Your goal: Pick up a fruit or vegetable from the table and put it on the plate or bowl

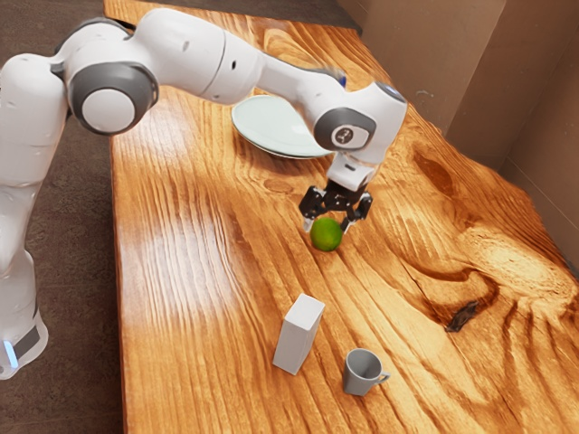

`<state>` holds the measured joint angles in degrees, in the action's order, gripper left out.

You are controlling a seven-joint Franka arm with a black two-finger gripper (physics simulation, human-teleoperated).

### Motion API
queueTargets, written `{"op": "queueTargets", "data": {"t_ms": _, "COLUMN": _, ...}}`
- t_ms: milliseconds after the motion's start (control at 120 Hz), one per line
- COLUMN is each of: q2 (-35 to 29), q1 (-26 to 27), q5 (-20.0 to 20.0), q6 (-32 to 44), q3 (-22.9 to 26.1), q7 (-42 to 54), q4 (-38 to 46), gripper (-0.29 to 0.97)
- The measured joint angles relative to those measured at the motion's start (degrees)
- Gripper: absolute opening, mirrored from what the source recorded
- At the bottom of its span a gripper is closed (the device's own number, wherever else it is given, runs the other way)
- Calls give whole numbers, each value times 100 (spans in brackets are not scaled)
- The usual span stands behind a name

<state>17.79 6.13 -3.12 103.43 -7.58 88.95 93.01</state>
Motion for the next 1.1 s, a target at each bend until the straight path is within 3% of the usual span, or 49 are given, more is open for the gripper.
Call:
{"op": "queueTargets", "data": {"t_ms": 217, "q2": 108, "q1": -17, "q5": -21, "q6": 122, "q3": 20, "q7": 79, "q4": 0, "gripper": 60}}
{"op": "queueTargets", "data": {"t_ms": 383, "q2": 111, "q1": -21, "q5": -34, "q6": 210, "q3": 19, "q7": 104, "q4": 0, "gripper": 29}}
{"op": "queueTargets", "data": {"t_ms": 592, "q2": 16, "q1": -93, "q5": -83, "q6": 403, "q3": 13, "q7": 122, "q4": -80, "gripper": 25}}
{"op": "queueTargets", "data": {"t_ms": 675, "q2": -42, "q1": -559, "q5": -90, "q6": 400, "q3": 8, "q7": 139, "q4": -721, "gripper": 25}}
{"op": "queueTargets", "data": {"t_ms": 808, "q2": 11, "q1": -1806, "q5": -77, "q6": 350, "q3": 91, "q7": 184, "q4": -1674, "gripper": 26}}
{"op": "queueTargets", "data": {"t_ms": 1100, "q2": 434, "q1": -3223, "q5": -98, "q6": 771, "q3": 126, "q7": 163, "q4": -1862, "gripper": 27}}
